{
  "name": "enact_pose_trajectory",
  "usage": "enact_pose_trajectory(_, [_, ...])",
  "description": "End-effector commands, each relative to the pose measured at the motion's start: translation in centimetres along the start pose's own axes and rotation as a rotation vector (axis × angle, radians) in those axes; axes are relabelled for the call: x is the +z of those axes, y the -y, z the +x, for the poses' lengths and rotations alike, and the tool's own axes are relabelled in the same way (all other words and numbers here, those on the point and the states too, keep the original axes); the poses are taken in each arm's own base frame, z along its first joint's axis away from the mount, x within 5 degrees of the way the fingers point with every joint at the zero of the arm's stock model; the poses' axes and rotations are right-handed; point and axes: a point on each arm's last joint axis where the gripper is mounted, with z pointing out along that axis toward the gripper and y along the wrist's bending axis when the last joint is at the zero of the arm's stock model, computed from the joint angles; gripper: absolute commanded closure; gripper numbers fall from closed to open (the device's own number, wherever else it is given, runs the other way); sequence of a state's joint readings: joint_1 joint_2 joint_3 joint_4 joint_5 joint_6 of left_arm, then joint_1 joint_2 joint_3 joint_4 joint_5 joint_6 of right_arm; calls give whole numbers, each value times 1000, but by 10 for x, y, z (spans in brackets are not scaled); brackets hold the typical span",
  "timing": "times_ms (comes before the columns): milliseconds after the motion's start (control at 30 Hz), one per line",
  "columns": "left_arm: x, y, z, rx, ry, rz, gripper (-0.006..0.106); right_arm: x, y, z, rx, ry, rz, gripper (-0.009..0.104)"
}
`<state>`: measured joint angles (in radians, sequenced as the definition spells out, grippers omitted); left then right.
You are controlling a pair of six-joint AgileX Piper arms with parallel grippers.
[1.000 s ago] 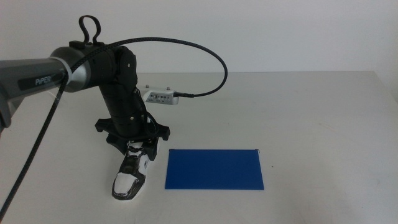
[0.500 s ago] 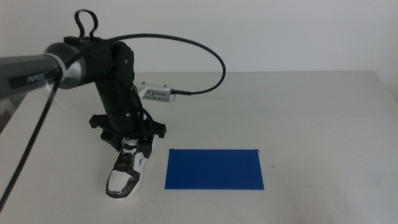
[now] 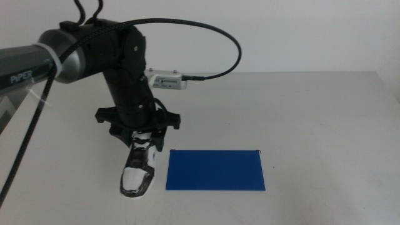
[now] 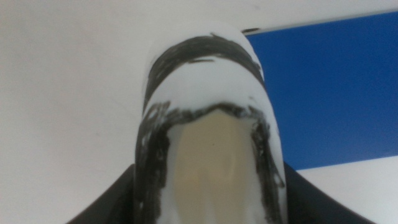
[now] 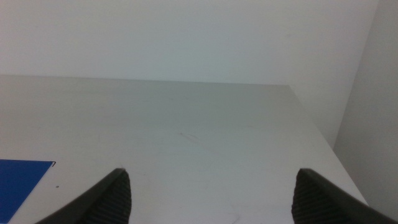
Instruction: Use one arm to grab the shoe from the table and place it on the mat.
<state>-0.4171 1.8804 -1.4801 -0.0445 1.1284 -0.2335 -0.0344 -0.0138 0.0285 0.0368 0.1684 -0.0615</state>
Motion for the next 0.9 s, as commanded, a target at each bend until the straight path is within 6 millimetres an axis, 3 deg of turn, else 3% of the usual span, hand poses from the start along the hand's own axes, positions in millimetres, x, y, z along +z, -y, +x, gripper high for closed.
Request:
enact_pose_trajectory(0, [-33, 10, -1, -14, 90, 25, 102, -3, 1, -11, -21, 108, 12, 29])
enact_pose_trajectory(200, [-42, 38, -3, -24, 96, 44, 102, -3, 1, -11, -21, 108, 12, 29])
enact_pose_trajectory(567, [-32, 108, -22, 98, 46, 63, 102, -3, 1, -11, -21, 108, 12, 29])
enact_pose_trajectory(867, [-24, 121, -26, 116, 32, 104, 102, -3, 1, -11, -21, 108, 12, 29])
